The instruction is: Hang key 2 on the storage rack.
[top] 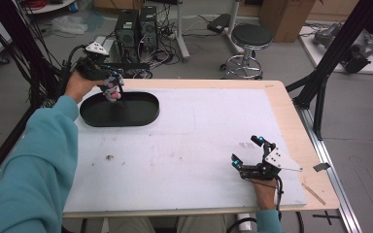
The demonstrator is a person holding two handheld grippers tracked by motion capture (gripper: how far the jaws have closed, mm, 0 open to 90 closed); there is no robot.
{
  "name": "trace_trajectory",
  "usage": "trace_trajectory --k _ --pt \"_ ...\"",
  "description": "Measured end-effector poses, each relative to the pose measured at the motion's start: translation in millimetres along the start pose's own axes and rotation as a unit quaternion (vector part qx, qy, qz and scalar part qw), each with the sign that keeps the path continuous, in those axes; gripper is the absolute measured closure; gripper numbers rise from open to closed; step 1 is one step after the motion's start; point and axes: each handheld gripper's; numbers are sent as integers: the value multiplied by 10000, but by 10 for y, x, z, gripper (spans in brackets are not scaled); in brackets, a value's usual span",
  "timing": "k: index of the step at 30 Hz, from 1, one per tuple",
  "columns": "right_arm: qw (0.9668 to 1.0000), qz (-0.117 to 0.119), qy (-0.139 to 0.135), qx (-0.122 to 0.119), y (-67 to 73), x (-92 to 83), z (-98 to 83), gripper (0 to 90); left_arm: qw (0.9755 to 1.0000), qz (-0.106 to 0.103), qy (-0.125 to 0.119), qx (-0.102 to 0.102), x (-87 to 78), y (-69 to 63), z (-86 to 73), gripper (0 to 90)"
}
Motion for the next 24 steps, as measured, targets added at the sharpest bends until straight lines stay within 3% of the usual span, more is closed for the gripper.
trace_trajectory --k 9,24 --pt "10000 -8 -2 -13 0 -1 -1 6 9999 62 73 93 19 -7 134 881" --pt "10000 -4 -14 13 5 -5 -3 6 9998 153 94 -15 105 45 119 875"
Point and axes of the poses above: each handheld gripper's, and its own axes: x roughly forward along the jaws, z roughly out of its top, y roughly to its left, and after that the axes turned 15 degrees about -x, right-handed
